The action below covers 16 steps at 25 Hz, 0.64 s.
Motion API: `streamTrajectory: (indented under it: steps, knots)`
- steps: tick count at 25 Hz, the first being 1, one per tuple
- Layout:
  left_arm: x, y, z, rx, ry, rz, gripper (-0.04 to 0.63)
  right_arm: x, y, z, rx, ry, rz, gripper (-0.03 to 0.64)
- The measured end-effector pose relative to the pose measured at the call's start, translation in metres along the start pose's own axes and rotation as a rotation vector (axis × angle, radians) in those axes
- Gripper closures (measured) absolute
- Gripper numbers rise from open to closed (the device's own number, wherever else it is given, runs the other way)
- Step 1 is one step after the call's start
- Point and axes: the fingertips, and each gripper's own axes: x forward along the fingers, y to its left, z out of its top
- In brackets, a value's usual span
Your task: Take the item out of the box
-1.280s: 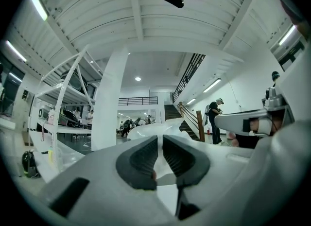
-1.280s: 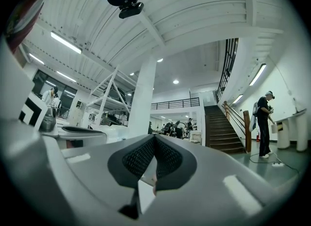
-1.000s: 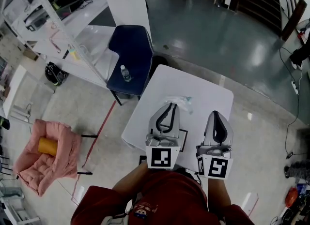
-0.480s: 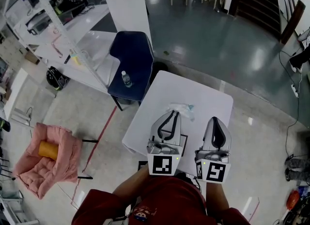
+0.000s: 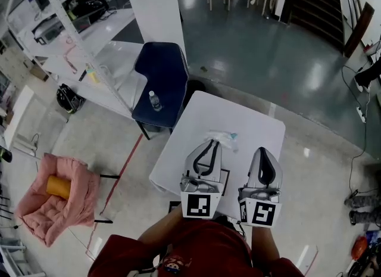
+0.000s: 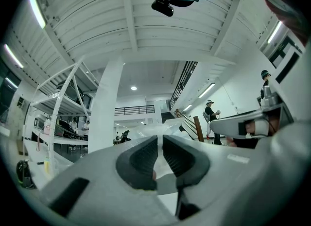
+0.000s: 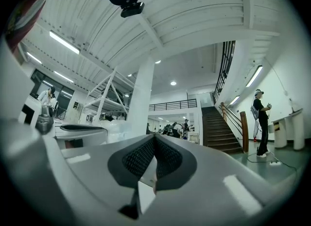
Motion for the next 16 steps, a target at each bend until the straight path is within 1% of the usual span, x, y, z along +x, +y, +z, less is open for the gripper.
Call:
streamTrajectory:
  steps: [6,9,12,16]
  knots:
    - [0.003,-0.002,0.002,-0.034,-0.005,0.014,0.558,0.0,-0.004,0.004,-0.012,0.002,0.004,0.615]
    - [0.004,-0.001,0.001,-0.02,0.002,0.007,0.558,0.002,-0.002,0.002,-0.029,0.009,0.018,0.617]
    - [0.005,0.002,0.0,-0.033,0.003,0.015,0.558,0.004,0.0,0.001,-0.012,0.006,0.015,0.616]
    - [0.009,0.011,-0.001,-0.026,0.0,0.019,0.559,0.014,0.005,0.002,-0.012,0.002,0.02,0.617]
